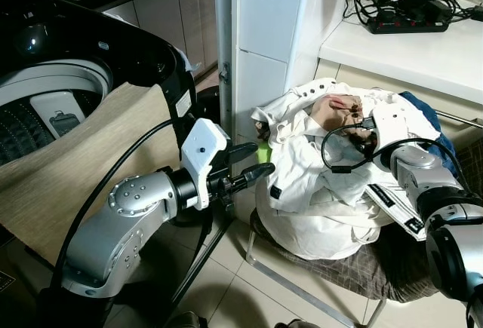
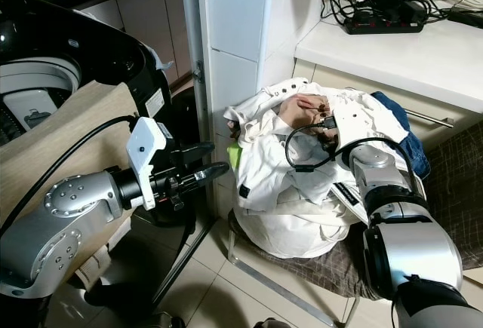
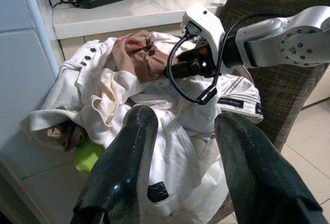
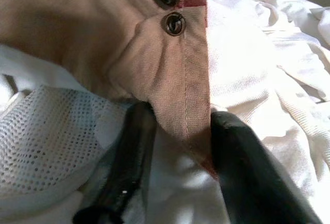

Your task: Clothes washing

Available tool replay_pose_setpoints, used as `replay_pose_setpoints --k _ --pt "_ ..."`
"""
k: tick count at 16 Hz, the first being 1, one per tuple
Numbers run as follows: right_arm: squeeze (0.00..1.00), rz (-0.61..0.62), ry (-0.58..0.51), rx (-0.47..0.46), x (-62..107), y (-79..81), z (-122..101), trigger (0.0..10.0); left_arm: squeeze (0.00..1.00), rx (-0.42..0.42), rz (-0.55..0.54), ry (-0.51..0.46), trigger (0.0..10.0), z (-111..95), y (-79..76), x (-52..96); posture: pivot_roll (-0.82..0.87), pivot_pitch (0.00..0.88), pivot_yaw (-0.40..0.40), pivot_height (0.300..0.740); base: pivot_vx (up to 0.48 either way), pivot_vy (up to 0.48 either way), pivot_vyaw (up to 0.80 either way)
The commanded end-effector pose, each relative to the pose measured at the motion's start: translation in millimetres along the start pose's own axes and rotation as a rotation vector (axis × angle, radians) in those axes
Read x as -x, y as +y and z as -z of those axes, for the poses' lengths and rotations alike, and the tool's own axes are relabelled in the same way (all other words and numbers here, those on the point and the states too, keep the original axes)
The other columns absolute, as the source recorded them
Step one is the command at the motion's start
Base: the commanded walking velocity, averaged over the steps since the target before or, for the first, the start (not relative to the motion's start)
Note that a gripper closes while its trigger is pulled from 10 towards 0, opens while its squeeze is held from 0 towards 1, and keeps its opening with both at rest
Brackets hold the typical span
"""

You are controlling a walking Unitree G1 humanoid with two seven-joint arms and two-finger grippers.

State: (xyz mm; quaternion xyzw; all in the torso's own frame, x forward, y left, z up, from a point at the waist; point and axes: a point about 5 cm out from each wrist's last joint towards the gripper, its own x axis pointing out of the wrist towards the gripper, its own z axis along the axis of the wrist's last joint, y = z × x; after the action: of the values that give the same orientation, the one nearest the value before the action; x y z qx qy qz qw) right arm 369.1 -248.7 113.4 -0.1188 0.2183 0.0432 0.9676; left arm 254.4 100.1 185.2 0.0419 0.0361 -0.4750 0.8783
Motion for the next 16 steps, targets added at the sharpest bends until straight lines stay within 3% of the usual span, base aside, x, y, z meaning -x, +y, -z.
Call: replay_pose_setpoints --k 1,4,7,8,11,14,16 --pt "0.00 0.014 -0.011 -0.019 0.7 -3.3 -2.0 0.0 0.00 -0.014 0.003 -0.006 10.0 -3.6 -1.3 -1.0 0.03 0.028 -0.001 0.740 0.000 0.000 0.00" --pt "0.00 0.028 -0.024 -0.055 1.4 -6.4 -4.1 0.0 0.00 -0.020 -0.008 -0.010 10.0 -3.9 1.6 -3.2 0.02 0.016 -0.002 0.740 0.000 0.000 0.00" --pt "0.00 0.040 -0.093 -0.170 3.2 -14.0 -16.3 0.0 0.00 -0.022 -0.059 -0.025 10.0 -4.2 6.8 -4.6 0.00 0.008 -0.004 0.740 0.000 0.000 0.00" --pt "0.00 -0.010 -0.196 -0.266 5.7 -18.9 -36.8 0.0 0.00 -0.019 -0.129 -0.066 10.0 -8.6 14.2 -7.3 -0.02 0.002 -0.003 0.740 0.000 0.000 0.00" --pt "0.00 -0.131 -0.360 -0.349 14.6 -25.1 -63.6 0.0 0.00 -0.022 -0.200 -0.144 10.0 -18.8 22.5 -11.6 -0.04 0.000 0.002 0.740 0.000 0.000 0.00" --pt "0.00 -0.395 -0.595 -0.387 55.6 -17.5 -100.0 0.0 0.00 -0.024 -0.218 -0.243 10.0 -34.5 25.8 -21.9 -0.07 0.000 0.000 0.740 0.000 0.000 0.00" --pt "0.00 -0.498 -0.684 -0.397 84.0 -12.3 -116.6 0.0 0.00 -0.043 -0.214 -0.266 10.0 -39.5 25.5 -26.4 -0.08 0.000 0.001 0.740 0.000 0.000 0.00"
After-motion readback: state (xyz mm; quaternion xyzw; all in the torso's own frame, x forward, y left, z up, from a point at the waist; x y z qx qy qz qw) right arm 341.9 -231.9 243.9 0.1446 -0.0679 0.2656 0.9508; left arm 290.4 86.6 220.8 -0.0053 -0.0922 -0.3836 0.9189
